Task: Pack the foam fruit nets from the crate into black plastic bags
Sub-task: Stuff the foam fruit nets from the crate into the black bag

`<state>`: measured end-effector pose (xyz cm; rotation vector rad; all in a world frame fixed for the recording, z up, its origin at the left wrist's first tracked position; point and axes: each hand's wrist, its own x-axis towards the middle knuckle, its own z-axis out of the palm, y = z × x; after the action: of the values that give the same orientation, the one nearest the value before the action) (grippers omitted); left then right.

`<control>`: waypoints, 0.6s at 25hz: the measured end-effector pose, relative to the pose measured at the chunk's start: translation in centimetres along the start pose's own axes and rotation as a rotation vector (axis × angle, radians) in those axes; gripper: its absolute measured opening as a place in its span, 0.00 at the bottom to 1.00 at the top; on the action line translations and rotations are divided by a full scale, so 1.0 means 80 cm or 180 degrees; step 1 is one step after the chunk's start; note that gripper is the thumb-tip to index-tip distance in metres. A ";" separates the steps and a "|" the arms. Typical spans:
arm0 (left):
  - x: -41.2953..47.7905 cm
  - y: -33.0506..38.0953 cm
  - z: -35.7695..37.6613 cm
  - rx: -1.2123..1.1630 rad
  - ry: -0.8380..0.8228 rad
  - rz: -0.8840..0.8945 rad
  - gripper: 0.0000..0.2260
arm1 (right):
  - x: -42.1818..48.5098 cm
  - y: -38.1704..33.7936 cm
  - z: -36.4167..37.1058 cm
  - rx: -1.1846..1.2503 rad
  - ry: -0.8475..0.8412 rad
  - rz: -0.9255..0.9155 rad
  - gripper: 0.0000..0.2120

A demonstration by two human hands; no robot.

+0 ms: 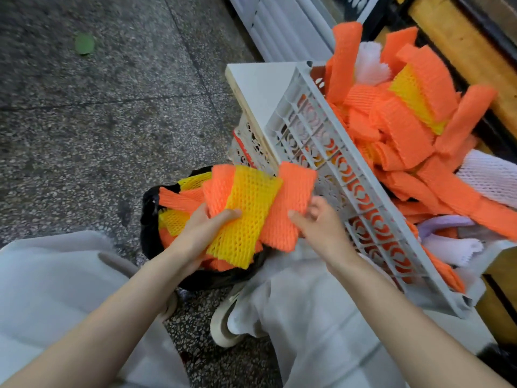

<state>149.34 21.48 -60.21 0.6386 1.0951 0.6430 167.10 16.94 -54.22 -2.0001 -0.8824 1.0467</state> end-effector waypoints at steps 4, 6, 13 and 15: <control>0.017 -0.024 -0.036 0.0375 0.0773 0.0065 0.21 | 0.011 -0.003 0.013 -0.0049 -0.0249 -0.0159 0.10; 0.022 -0.032 -0.036 0.0381 0.0570 -0.0013 0.25 | 0.007 0.005 0.041 -0.0319 -0.0761 -0.0101 0.10; 0.027 -0.032 -0.036 0.1099 0.0679 0.0103 0.28 | 0.028 0.057 0.116 -0.1787 -0.0969 -0.0258 0.16; 0.035 -0.018 -0.042 0.1428 0.1262 0.0544 0.31 | 0.042 0.056 0.123 -0.1467 -0.0812 -0.0217 0.21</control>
<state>147.31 23.10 -63.98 1.0270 1.5892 0.6933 161.18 19.95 -63.35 -2.2126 -1.4243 1.1544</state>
